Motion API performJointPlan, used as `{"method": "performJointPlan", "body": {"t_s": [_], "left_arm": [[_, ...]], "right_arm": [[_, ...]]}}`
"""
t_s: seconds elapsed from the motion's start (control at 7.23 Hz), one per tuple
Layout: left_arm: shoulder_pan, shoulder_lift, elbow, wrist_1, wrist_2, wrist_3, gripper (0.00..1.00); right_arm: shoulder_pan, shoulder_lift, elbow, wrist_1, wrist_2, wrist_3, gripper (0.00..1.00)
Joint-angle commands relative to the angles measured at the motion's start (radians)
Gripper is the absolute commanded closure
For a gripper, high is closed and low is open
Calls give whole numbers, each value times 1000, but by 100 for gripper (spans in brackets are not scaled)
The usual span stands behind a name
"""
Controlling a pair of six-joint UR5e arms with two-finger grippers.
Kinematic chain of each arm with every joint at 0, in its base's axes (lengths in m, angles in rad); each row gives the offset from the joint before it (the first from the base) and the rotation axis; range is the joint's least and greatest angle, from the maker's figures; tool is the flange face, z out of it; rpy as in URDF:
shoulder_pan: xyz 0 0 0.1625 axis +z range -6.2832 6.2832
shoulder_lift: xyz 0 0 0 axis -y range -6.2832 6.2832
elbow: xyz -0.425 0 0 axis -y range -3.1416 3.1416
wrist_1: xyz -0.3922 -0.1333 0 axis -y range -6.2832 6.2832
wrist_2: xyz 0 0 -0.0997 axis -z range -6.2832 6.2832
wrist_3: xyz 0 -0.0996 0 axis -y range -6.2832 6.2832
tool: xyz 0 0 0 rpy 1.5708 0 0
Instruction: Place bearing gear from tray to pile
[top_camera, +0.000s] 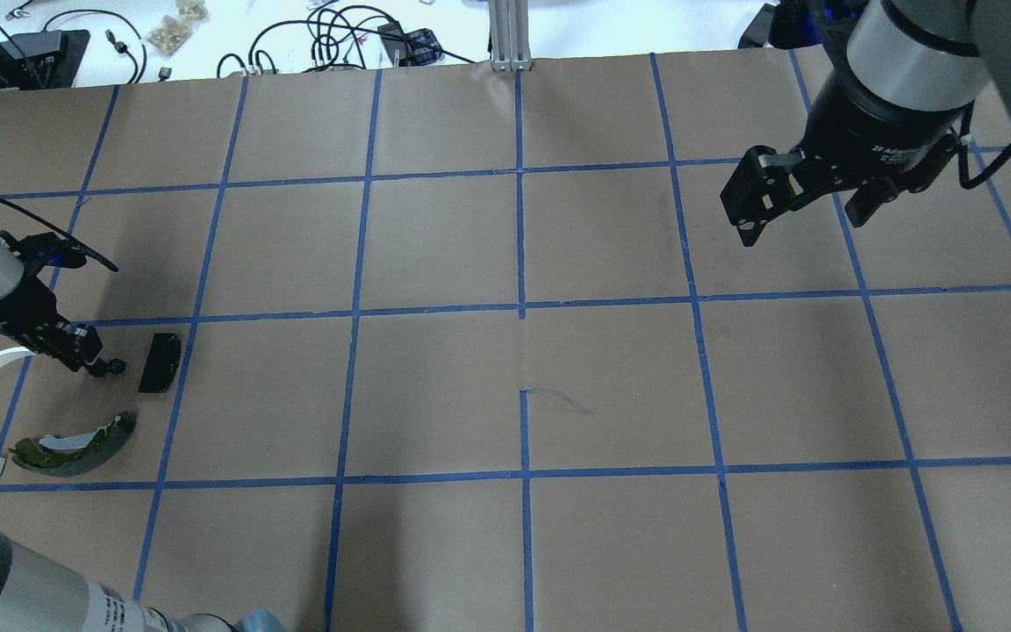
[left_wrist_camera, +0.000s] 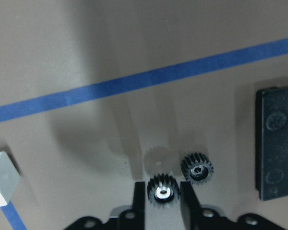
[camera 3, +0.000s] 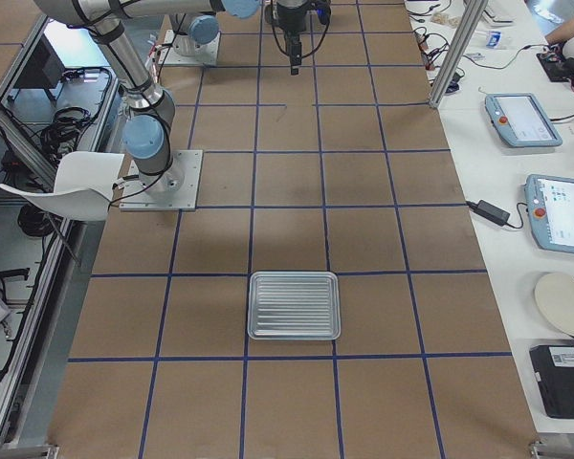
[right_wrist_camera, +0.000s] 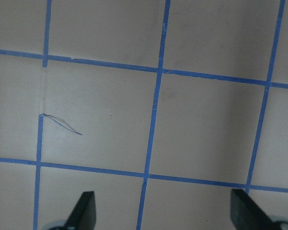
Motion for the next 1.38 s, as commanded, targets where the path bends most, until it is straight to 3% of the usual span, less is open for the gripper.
{"method": "performJointPlan", "body": {"t_s": [0.0,0.14,0.28,0.41,0.55,0.97,1.24], "left_arm": [[1,10,6,-2,-1,-9,34],[-16,31,29,-23,4,-13,32],[-24,51,85,-80,1,-54,23],[-47,66,180,-212,-4,-138,15],[-117,88,287,-355,-7,-203,0],[-307,184,490,-587,-77,-424,0],[-486,217,514,-616,-65,-611,0]], "right_arm": [[2,-1,0,3,1,22,0],[-1,0,0,3,-4,22,0],[2,3,3,3,-1,21,0],[2,5,3,0,2,19,0],[2,3,3,2,-1,19,0],[0,3,1,3,2,21,0],[-1,3,-5,2,4,19,0]]}}
